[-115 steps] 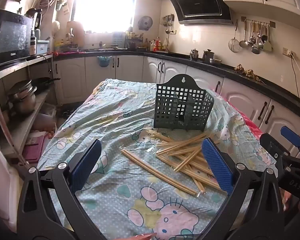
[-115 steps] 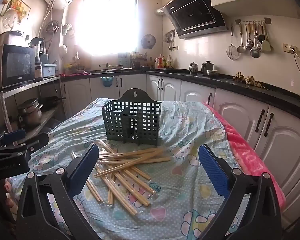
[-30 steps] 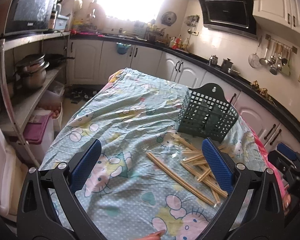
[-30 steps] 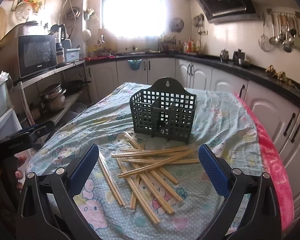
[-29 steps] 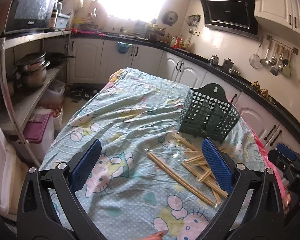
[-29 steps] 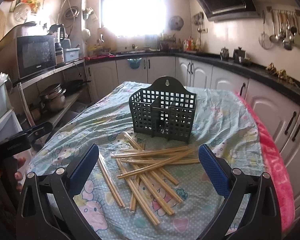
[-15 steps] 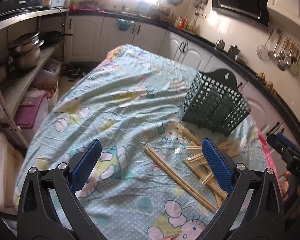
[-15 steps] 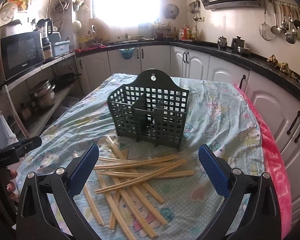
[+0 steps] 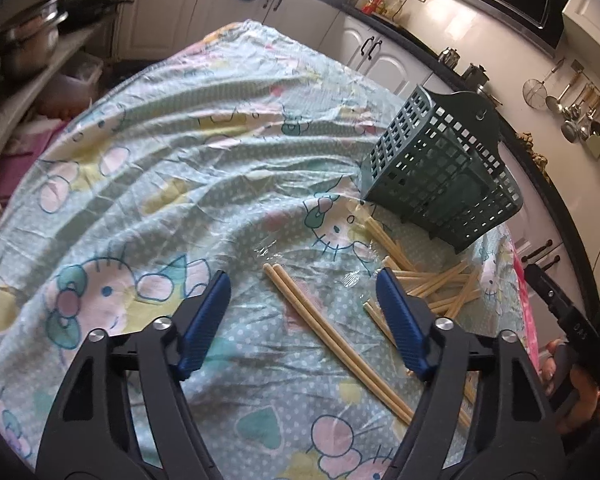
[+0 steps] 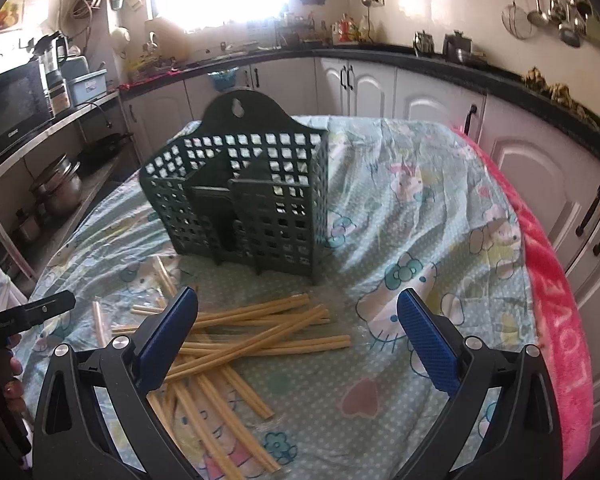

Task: Organize utensils
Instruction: 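Lower the left tool onto chopsticks and close it while the right tool grasps other chopsticks, then lift the held chopsticks with the left tool into the green caddy while the right tool does likewise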

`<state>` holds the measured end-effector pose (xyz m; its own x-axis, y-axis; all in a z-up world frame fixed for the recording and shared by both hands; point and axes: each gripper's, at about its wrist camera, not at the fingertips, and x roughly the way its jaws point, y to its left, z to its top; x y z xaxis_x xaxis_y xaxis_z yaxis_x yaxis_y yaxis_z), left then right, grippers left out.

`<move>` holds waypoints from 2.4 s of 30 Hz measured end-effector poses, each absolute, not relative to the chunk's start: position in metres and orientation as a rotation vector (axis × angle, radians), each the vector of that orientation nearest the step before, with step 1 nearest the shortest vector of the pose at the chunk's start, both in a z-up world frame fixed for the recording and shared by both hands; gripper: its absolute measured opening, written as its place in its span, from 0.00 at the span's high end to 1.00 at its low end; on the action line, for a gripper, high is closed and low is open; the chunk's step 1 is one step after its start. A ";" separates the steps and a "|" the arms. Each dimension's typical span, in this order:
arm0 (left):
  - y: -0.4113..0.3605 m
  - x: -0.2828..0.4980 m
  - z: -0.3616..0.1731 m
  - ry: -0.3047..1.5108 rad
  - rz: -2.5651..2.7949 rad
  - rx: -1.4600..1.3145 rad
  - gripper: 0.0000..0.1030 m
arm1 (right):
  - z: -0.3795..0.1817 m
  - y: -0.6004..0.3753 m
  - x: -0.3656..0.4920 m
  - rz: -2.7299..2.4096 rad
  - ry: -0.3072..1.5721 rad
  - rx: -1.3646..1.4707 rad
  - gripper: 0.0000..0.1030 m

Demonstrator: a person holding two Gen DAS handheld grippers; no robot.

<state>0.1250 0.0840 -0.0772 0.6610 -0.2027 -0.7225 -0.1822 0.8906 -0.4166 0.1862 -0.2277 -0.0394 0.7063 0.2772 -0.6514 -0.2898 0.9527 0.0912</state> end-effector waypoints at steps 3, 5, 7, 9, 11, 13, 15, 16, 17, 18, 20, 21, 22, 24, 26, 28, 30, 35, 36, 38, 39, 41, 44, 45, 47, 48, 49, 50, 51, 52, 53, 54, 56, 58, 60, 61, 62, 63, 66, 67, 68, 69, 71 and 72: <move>0.086 0.133 -0.085 0.880 -0.016 -0.511 0.44 | -0.051 -0.232 0.199 0.326 0.767 0.003 0.11; 0.090 0.137 -0.091 0.899 -0.015 -0.538 0.47 | -0.057 -0.233 0.205 0.338 0.799 0.014 0.19; 0.092 0.140 -0.095 0.910 -0.011 -0.551 0.47 | -0.065 -0.235 0.213 0.347 0.832 0.031 0.22; 0.094 0.143 -0.096 0.911 -0.010 -0.553 0.49 | -0.071 -0.237 0.219 0.357 0.854 0.049 0.27; 0.095 0.146 -0.099 0.918 -0.005 -0.553 0.58 | -0.078 -0.239 0.225 0.372 0.873 0.064 0.31; 0.097 0.149 -0.103 0.925 0.002 -0.560 0.63 | -0.082 -0.241 0.230 0.379 0.890 0.078 0.35; 0.099 0.151 -0.105 0.927 0.008 -0.559 0.69 | -0.086 -0.242 0.235 0.390 0.903 0.097 0.41; 0.101 0.152 -0.106 0.926 0.011 -0.560 0.72 | -0.088 -0.243 0.237 0.393 0.907 0.103 0.42; 0.102 0.152 -0.106 0.925 0.013 -0.560 0.74 | -0.090 -0.245 0.239 0.397 0.912 0.112 0.46; 0.103 0.152 -0.107 0.924 0.015 -0.560 0.76 | -0.091 -0.246 0.241 0.403 0.916 0.122 0.49; 0.103 0.154 -0.108 0.926 0.020 -0.554 0.81 | -0.093 -0.248 0.243 0.408 0.922 0.137 0.53; 0.103 0.154 -0.108 0.926 0.022 -0.550 0.81 | -0.094 -0.250 0.244 0.414 0.922 0.146 0.56; 0.103 0.154 -0.108 0.925 0.023 -0.545 0.82 | -0.094 -0.251 0.245 0.416 0.923 0.152 0.58; 0.102 0.154 -0.108 0.925 0.024 -0.533 0.84 | -0.095 -0.253 0.247 0.423 0.928 0.159 0.68; 0.102 0.154 -0.108 0.923 0.022 -0.528 0.86 | -0.095 -0.252 0.248 0.432 0.929 0.154 0.77; 0.103 0.154 -0.108 0.923 0.023 -0.526 0.87 | -0.094 -0.251 0.246 0.442 0.923 0.142 0.83; 0.102 0.154 -0.108 0.922 0.023 -0.523 0.88 | -0.092 -0.249 0.245 0.451 0.914 0.131 0.91; 0.103 0.156 -0.106 0.915 0.015 -0.518 0.93 | -0.082 -0.246 0.237 0.482 0.882 0.106 0.98; 0.103 0.156 -0.105 0.912 0.013 -0.518 0.93 | -0.079 -0.246 0.235 0.486 0.873 0.105 0.98; 0.104 0.154 -0.103 0.903 0.002 -0.521 0.94 | -0.073 -0.245 0.230 0.494 0.857 0.104 0.99; 0.105 0.154 -0.101 0.898 -0.002 -0.521 0.94 | -0.070 -0.245 0.228 0.499 0.850 0.104 0.99; 0.106 0.151 -0.095 0.881 -0.010 -0.518 0.95 | -0.062 -0.244 0.223 0.512 0.836 0.104 0.99; 0.110 0.145 -0.084 0.851 -0.029 -0.520 0.95 | -0.046 -0.239 0.211 0.540 0.803 0.093 0.99; 0.110 0.143 -0.079 0.838 -0.033 -0.516 0.95 | -0.041 -0.237 0.208 0.549 0.794 0.089 0.99; 0.111 0.139 -0.066 0.802 -0.047 -0.502 0.96 | -0.031 -0.233 0.200 0.572 0.773 0.079 0.99; 0.111 0.138 -0.060 0.789 -0.053 -0.499 0.96 | -0.024 -0.230 0.195 0.585 0.757 0.071 0.99; 0.110 0.138 -0.056 0.778 -0.059 -0.495 0.96 | -0.018 -0.227 0.191 0.596 0.743 0.063 0.99; 0.110 0.137 -0.051 0.767 -0.065 -0.489 0.97 | -0.011 -0.224 0.186 0.608 0.726 0.057 0.99; 0.109 0.136 -0.044 0.754 -0.074 -0.483 0.97 | -0.006 -0.221 0.183 0.616 0.715 0.052 0.99; 0.107 0.135 -0.039 0.744 -0.083 -0.479 0.97 | 0.000 -0.217 0.179 0.625 0.701 0.046 0.99; 0.106 0.135 -0.033 0.733 -0.092 -0.473 0.97 | 0.006 -0.214 0.176 0.633 0.688 0.039 0.99; 0.103 0.134 -0.028 0.723 -0.099 -0.468 0.97 | 0.013 -0.211 0.171 0.647 0.671 0.034 0.99; 0.097 0.131 -0.013 0.693 -0.124 -0.447 0.98 | 0.027 -0.204 0.163 0.670 0.642 0.021 0.99; 0.093 0.130 -0.002 0.674 -0.146 -0.438 0.98 | 0.039 -0.198 0.156 0.687 0.619 0.005 0.99; 0.087 0.129 0.008 0.658 -0.169 -0.426 0.98 | 0.050 -0.193 0.150 0.706 0.597 -0.005 0.99; 0.083 0.129 0.014 0.648 -0.181 -0.417 0.98 | 0.056 -0.191 0.146 0.718 0.584 -0.010 0.99; 0.079 0.128 0.019 0.640 -0.195 -0.410 0.98 | 0.062 -0.188 0.141 0.729 0.572 -0.016 0.99; 0.078 0.128 0.023 0.636 -0.205 -0.404 0.98 | 0.067 -0.186 0.139 0.735 0.564 -0.021 0.99; 0.068 0.125 0.039 0.610 -0.245 -0.386 0.98 | 0.082 -0.182 0.130 0.750 0.532 -0.037 0.99; 0.064 0.124 0.046 0.601 -0.263 -0.381 0.98 | 0.086 -0.181 0.128 0.753 0.524 -0.038 0.99; 0.061 0.124 0.050 0.595 -0.276 -0.377 0.99 | 0.093 -0.180 0.126 0.757 0.511 -0.040 0.99; 0.059 0.124 0.055 0.588 -0.287 -0.375 0.99 | 0.097 -0.181 0.125 0.757 0.501 -0.042 0.99; 0.054 0.123 0.068 0.570 -0.307 -0.362 0.99 | 0.107 -0.181 0.123 0.758 0.477 -0.044 0.99; 0.050 0.123 0.075 0.555 -0.316 -0.351 0.99 | 0.112 -0.182 0.122 0.756 0.467 -0.043 0.99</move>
<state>0.1232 0.0500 0.0749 0.8047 -0.3824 -0.4542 0.1959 0.8931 -0.4049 0.1224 -0.1823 0.1120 0.6304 0.6511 -0.4228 -0.6698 0.7314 0.1277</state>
